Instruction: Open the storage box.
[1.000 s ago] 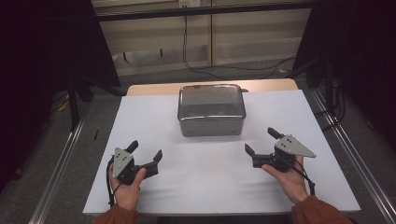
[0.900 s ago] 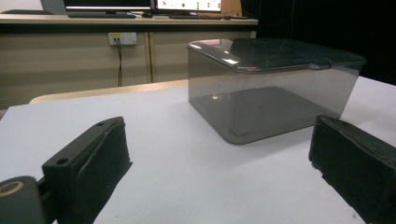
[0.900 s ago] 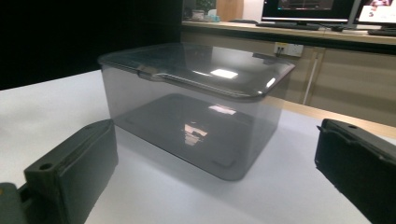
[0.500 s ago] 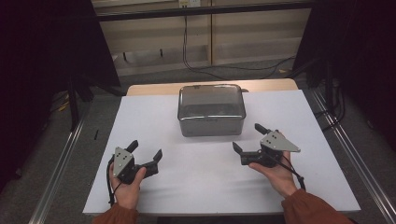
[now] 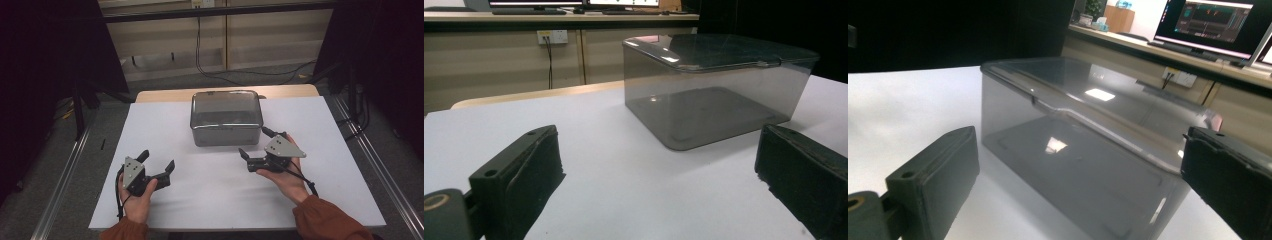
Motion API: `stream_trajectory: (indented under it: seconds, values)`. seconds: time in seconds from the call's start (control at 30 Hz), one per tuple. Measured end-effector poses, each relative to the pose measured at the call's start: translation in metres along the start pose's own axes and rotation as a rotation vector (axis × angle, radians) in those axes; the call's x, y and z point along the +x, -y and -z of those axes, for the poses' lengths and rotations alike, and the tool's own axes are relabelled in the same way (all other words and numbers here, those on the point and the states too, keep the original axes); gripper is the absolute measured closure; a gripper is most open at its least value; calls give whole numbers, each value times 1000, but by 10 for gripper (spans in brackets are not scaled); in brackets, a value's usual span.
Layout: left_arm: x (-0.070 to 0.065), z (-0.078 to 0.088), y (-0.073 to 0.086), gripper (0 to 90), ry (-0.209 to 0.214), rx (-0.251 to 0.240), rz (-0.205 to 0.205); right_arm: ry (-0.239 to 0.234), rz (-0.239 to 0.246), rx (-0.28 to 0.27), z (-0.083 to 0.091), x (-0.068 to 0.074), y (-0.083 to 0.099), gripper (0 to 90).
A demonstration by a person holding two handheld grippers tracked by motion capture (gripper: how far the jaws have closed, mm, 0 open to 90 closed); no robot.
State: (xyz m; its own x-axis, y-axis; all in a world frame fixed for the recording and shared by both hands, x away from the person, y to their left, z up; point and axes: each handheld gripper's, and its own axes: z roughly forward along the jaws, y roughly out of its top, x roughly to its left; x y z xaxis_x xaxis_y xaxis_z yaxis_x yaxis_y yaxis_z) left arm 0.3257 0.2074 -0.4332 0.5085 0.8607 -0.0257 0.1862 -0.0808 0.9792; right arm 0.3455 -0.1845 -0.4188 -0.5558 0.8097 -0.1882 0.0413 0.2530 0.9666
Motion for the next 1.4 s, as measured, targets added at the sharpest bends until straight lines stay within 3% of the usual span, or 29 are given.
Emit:
stream_trajectory:
  seconds: [0.03, 0.07, 0.13, 0.2, 0.4, 0.43, 0.47, 0.5, 0.53, 0.6, 0.7, 0.8, 0.87, 0.93, 1.0, 1.13, 1.17, 1.2, 1.4]
  values:
    - [0, 0, 0, 46, 2, 1, 0, 7, 19, 8, -2, 1, -1, 26]
    - [0, 0, 0, 46, 3, 0, 0, 41, 76, 30, -7, 3, -4, 31]
    - [0, 0, 0, 46, 4, -2, -4, 33, 72, 17, -9, 5, -7, 33]
    - [0, 0, 0, 46, 3, -2, -4, 37, 99, 18, -11, 6, -8, 29]
    - [0, 0, 0, 45, 2, 1, -7, 55, 214, 26, -23, 10, -13, 48]
    - [0, 0, 0, 45, 2, -1, -5, 55, 214, 26, -23, 10, -13, 48]
    - [0, 0, 0, 45, 1, 3, -9, 60, 252, 33, -25, 11, -13, 52]
    - [0, 0, 0, 45, 1, 3, -9, 60, 252, 33, -25, 11, -13, 52]
    - [0, 0, 0, 45, 0, 3, -8, 64, 293, 35, -26, 13, -14, 64]
    - [0, 0, 0, 45, 4, 6, -8, 65, 311, 34, -27, 13, -15, 67]
    - [0, -1, 0, 45, 4, 7, -9, 79, 405, 36, -32, 14, -22, 77]
    - [0, -1, 0, 45, 7, 8, -11, 87, 439, 32, -34, 13, -25, 84]
    - [0, -1, 0, 45, 7, 11, -15, 96, 487, 40, -38, 13, -27, 95]
    - [0, -1, 0, 44, 9, 14, -14, 111, 571, 53, -43, 16, -26, 119]
    - [0, -1, 0, 44, 9, 14, -15, 113, 588, 59, -44, 17, -26, 128]
    - [0, -1, 0, 44, 11, 14, -14, 118, 702, 75, -50, 25, -23, 161]
    - [0, -1, 0, 44, 11, 14, -12, 118, 702, 75, -50, 25, -23, 161]
    - [-1, -1, 0, 44, 11, 13, -11, 121, 762, 88, -52, 28, -23, 182]
    - [0, -1, 0, 42, 14, 17, -14, 130, 858, 127, -58, 34, -22, 271]
